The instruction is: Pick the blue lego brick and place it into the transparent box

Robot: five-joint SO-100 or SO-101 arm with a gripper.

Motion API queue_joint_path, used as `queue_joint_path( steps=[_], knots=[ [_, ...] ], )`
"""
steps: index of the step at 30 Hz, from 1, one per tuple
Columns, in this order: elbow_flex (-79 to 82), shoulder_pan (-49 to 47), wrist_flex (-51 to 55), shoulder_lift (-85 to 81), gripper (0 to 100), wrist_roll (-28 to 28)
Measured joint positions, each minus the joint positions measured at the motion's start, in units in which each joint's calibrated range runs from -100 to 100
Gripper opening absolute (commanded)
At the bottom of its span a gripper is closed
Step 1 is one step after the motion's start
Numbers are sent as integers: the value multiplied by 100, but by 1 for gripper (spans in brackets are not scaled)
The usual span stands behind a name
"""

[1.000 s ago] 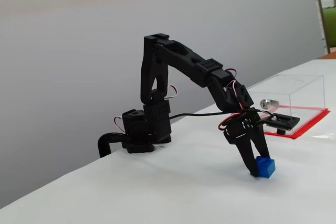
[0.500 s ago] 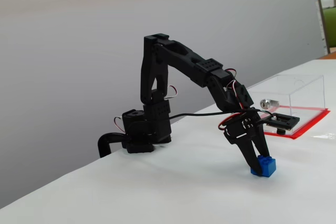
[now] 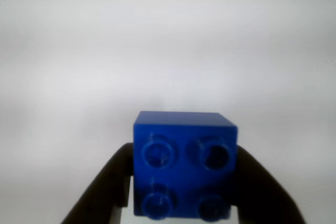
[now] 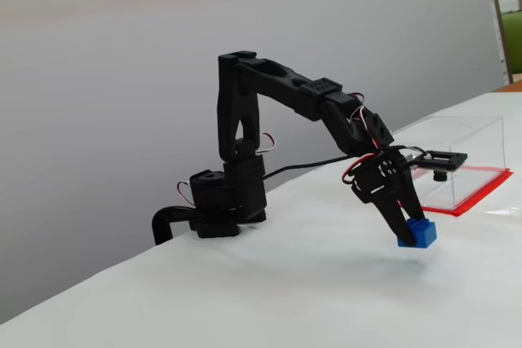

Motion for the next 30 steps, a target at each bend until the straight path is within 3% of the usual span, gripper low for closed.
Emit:
queue_joint_path(
  steps=[18,30],
  knots=[
    [-9,64,1200,-2427,13,0],
    [0,-524,1774,-4406,13,-234]
  ],
)
